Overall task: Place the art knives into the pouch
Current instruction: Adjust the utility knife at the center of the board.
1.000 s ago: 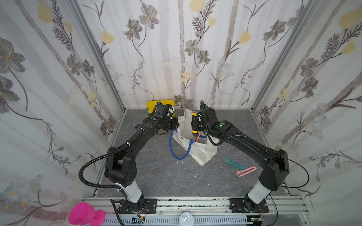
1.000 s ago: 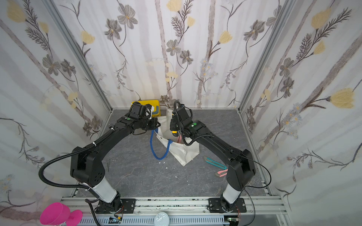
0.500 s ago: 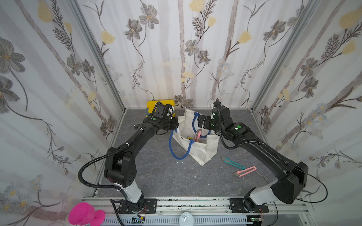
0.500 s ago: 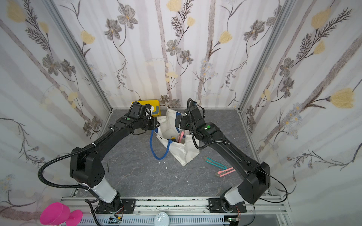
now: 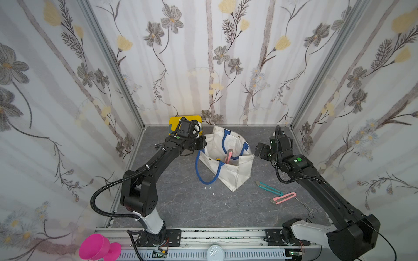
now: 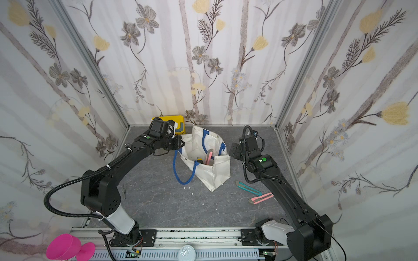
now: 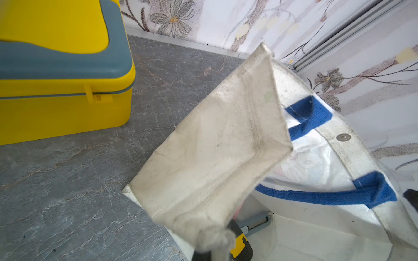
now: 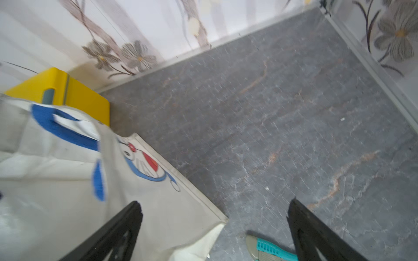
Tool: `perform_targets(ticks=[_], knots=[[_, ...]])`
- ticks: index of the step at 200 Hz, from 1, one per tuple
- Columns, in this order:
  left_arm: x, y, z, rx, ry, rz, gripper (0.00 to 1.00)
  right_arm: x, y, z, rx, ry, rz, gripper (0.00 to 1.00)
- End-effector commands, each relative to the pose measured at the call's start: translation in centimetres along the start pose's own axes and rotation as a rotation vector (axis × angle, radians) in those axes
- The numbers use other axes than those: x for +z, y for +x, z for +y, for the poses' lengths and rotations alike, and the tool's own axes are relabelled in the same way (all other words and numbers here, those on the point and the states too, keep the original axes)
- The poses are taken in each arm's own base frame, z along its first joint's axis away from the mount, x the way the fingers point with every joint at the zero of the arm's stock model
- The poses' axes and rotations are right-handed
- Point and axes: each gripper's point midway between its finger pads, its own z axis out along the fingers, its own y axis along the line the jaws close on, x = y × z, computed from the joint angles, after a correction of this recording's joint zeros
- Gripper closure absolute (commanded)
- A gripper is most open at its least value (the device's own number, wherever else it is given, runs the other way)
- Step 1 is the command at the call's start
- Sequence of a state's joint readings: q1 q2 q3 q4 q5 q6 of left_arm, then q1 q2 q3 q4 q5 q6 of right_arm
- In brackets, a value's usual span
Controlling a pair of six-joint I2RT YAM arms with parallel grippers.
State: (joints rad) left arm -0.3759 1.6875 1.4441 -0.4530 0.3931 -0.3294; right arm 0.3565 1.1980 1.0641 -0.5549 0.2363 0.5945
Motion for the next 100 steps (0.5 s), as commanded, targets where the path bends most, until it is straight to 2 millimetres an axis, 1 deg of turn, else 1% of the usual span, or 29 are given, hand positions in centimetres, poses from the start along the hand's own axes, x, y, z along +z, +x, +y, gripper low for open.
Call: perform_targets(ticks=[1,17,32,63,82,88,98,100], knots=[[-0.2,-0.4,0.0,0.002,-0.001,-0.016,0.99,0.6,3.0,-2.3,0.028,0.040,0.106,0.01],[-0.3,-0.4,-0.1,0.003,-0.001,-0.019,0.99,1.1,5.2,-3.9,0.050,0.059,0.165,0.01],[-0.4,-0.5,-0.2,0.006,0.000,-0.022,1.00,1.6,7.1,-4.7,0.067,0.063,0.220,0.01],[-0.5,-0.5,-0.2,0.005,0.000,-0.023,1.00,2.5,10.7,-5.5,0.082,0.068,0.326,0.01],[-0.5,-0.6,-0.2,0.006,0.002,-0.025,1.00,3.0,12.8,-5.4,0.085,0.044,0.386,0.01],[-0.6,-0.6,-0.3,0.006,0.003,-0.026,1.00,3.1,13.2,-5.4,0.078,0.044,0.395,0.00],[-0.6,-0.6,-0.3,0.006,0.001,-0.026,1.00,3.1,13.4,-5.1,0.058,0.041,0.392,0.00],[-0.6,-0.6,-0.3,0.007,0.003,-0.028,1.00,3.2,14.3,-5.6,0.048,0.055,0.412,0.00]])
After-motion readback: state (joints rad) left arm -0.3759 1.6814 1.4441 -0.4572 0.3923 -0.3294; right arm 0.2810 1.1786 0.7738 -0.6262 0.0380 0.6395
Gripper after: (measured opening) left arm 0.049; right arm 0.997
